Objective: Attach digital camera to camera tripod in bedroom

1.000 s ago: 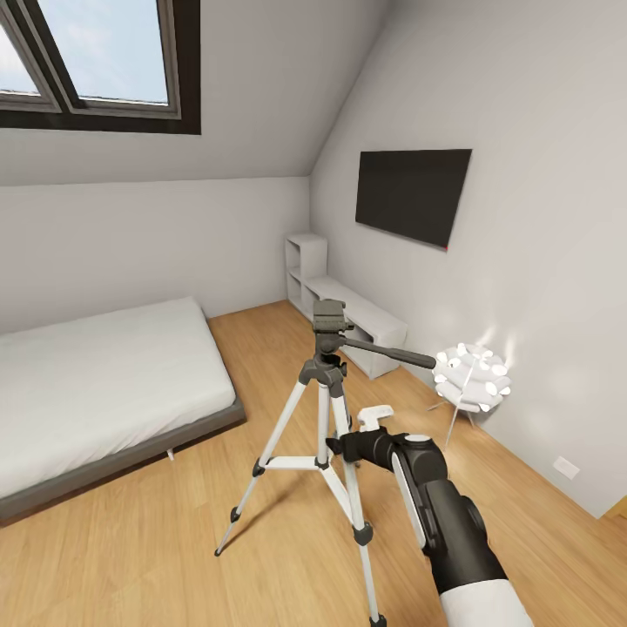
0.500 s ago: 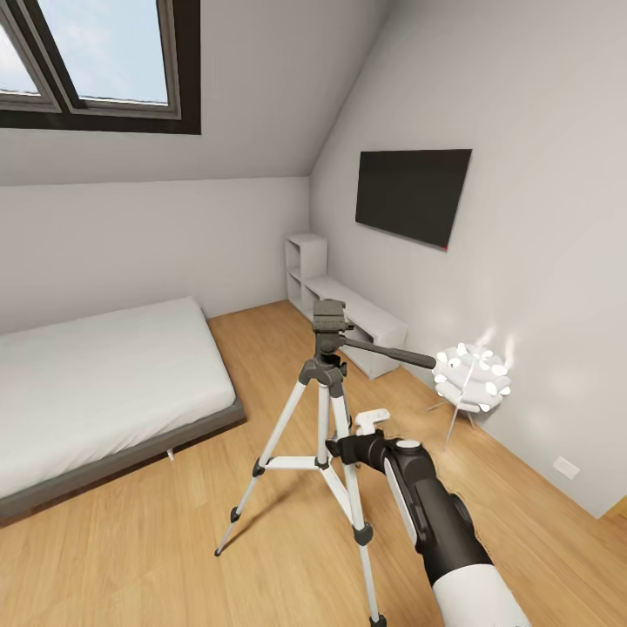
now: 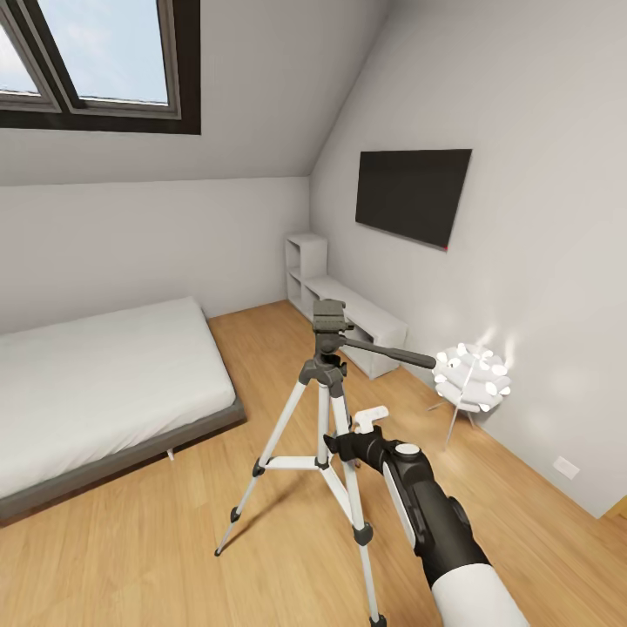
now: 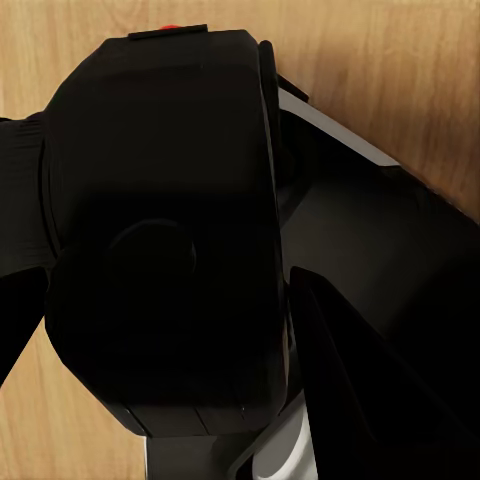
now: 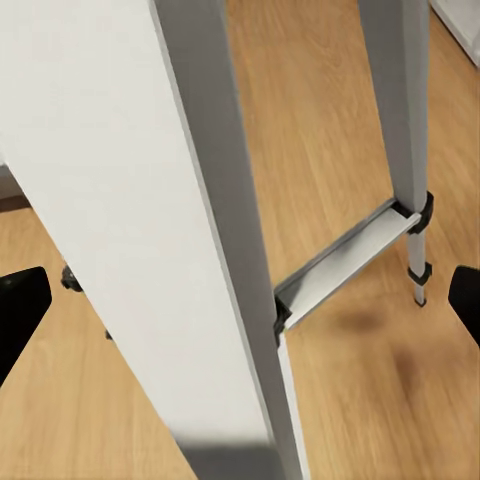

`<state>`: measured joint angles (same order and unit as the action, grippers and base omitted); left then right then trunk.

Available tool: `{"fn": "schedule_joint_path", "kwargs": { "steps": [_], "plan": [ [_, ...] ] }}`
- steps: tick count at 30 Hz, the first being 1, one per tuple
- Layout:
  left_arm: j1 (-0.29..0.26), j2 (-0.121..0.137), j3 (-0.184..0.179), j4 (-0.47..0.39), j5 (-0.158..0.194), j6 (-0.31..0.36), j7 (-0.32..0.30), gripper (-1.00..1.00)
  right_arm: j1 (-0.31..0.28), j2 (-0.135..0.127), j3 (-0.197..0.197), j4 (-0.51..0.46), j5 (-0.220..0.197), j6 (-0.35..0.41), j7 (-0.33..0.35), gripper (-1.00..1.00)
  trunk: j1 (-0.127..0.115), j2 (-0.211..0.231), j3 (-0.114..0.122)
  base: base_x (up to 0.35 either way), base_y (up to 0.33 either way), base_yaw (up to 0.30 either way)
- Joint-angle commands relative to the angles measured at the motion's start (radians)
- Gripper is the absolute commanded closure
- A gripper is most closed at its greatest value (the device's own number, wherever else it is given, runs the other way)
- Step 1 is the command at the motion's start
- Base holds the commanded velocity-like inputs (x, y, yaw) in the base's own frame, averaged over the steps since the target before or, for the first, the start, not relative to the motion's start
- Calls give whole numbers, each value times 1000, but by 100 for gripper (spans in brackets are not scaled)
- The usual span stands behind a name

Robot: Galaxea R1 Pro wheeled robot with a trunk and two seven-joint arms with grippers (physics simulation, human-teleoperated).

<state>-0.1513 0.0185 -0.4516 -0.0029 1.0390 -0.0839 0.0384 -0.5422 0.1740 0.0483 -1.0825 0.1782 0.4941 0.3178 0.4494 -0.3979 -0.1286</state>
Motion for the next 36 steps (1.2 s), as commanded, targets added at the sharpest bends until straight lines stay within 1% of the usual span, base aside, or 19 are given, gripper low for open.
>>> {"fn": "schedule_joint_path", "kwargs": {
  "steps": [1, 4, 5, 11, 17, 23, 28, 31, 35, 36],
  "plan": [
    [-1, 0, -8, 0, 3, -2, 3, 100, -1, 0, -1, -1, 11, 3, 7, -100, 1, -2, -2, 0, 0, 0],
    [-1, 0, -8, 0, 4, -2, 3, 100, -1, 0, -2, 8, 11, -1, 7, -100, 1, -2, -2, 0, 0, 0],
    [-1, 0, -8, 0, 4, -2, 3, 100, -1, 0, -2, 19, 10, -1, 7, 100, 1, -2, -2, 0, 0, 0],
    [-1, 0, -8, 0, 4, -2, 3, 100, -1, 0, -2, 55, 12, -2, 7, 100, 1, -2, -2, 0, 0, 0],
    [-1, 0, -8, 0, 4, -2, 3, 100, 0, 0, -1, 53, 15, -4, 7, 100, 1, -2, -2, 0, 0, 0],
    [-1, 0, -8, 0, 4, -2, 3, 100, 0, 0, -2, 52, 17, -37, 6, 100, 1, -2, -2, 0, 0, 0],
    [-1, 0, -8, -1, 4, -3, 3, 100, 1, 0, -1, 52, 19, -43, 6, 100, 1, -2, -2, 0, 0, 0],
    [-1, 1, -12, -6, -4, -3, 3, 100, 1, 0, -1, 50, 19, -44, 7, 100, 1, -2, -2, 0, 0, 0],
    [-1, 12, -14, -19, -9, -2, 7, 100, 0, 0, 0, 49, 19, -44, 8, 100, 1, -2, -2, 0, 0, 0],
    [-1, 26, -14, -31, -11, 0, 8, 100, 0, 0, 0, 48, 19, -45, 8, 100, 1, -2, -2, 0, 0, 0]
  ]
}}
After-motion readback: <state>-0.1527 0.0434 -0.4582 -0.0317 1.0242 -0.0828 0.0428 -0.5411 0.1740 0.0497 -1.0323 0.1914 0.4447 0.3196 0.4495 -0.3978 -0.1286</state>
